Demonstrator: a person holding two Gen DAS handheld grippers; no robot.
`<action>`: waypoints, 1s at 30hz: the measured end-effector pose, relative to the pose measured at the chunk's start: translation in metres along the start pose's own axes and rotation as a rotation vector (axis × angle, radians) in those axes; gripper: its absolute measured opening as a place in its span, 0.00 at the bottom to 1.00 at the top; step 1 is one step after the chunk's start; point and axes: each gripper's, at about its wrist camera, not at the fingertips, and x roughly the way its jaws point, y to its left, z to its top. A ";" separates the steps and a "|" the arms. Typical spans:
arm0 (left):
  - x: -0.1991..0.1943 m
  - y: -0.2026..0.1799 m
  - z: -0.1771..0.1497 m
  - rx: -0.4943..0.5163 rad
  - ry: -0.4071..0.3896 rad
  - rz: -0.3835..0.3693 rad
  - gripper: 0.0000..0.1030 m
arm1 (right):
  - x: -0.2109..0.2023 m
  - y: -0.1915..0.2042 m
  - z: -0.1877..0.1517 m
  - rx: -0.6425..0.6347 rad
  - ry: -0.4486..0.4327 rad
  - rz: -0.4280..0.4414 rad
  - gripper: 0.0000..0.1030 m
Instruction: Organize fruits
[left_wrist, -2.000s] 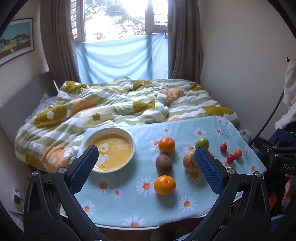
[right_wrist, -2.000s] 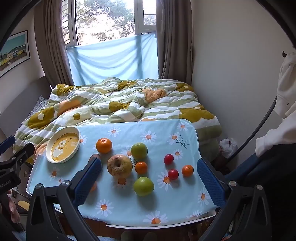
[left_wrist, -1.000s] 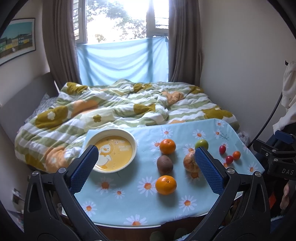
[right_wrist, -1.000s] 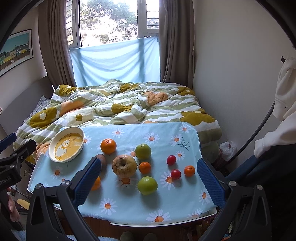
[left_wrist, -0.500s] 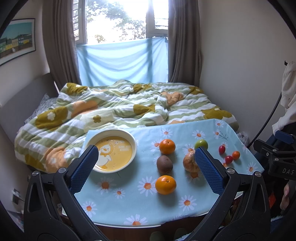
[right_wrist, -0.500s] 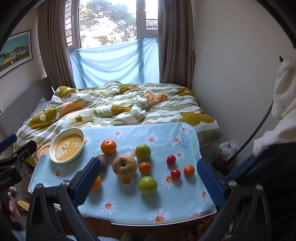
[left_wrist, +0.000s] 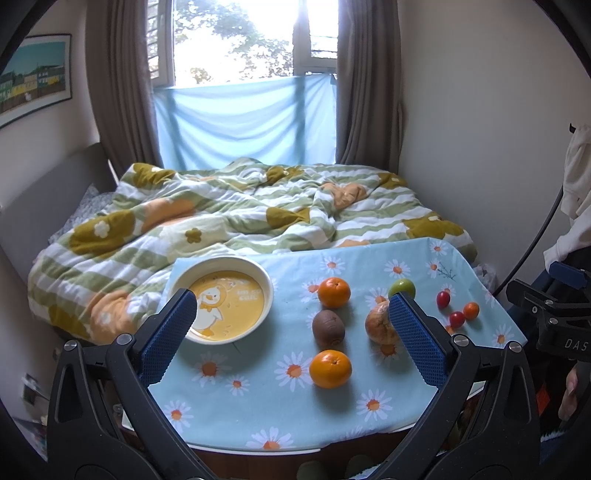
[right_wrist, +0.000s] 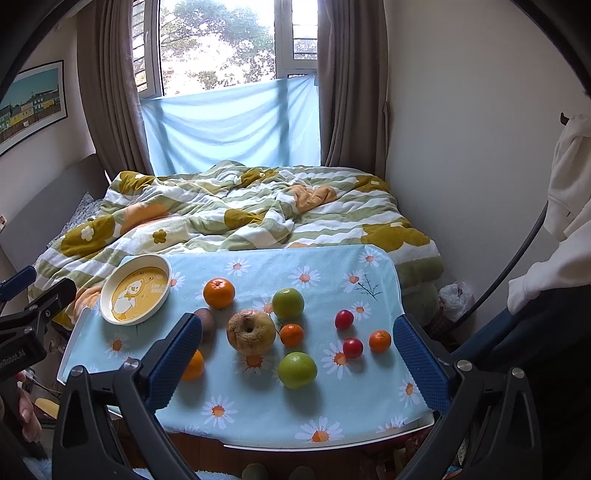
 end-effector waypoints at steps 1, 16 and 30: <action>-0.001 0.000 0.001 0.000 0.000 0.000 1.00 | 0.000 0.000 0.000 0.000 0.000 0.000 1.00; -0.002 0.000 0.004 0.000 -0.001 0.002 1.00 | -0.005 0.008 -0.003 0.003 -0.002 0.010 1.00; 0.065 -0.001 -0.019 0.050 0.200 -0.069 1.00 | 0.039 -0.009 -0.012 0.066 0.143 0.037 1.00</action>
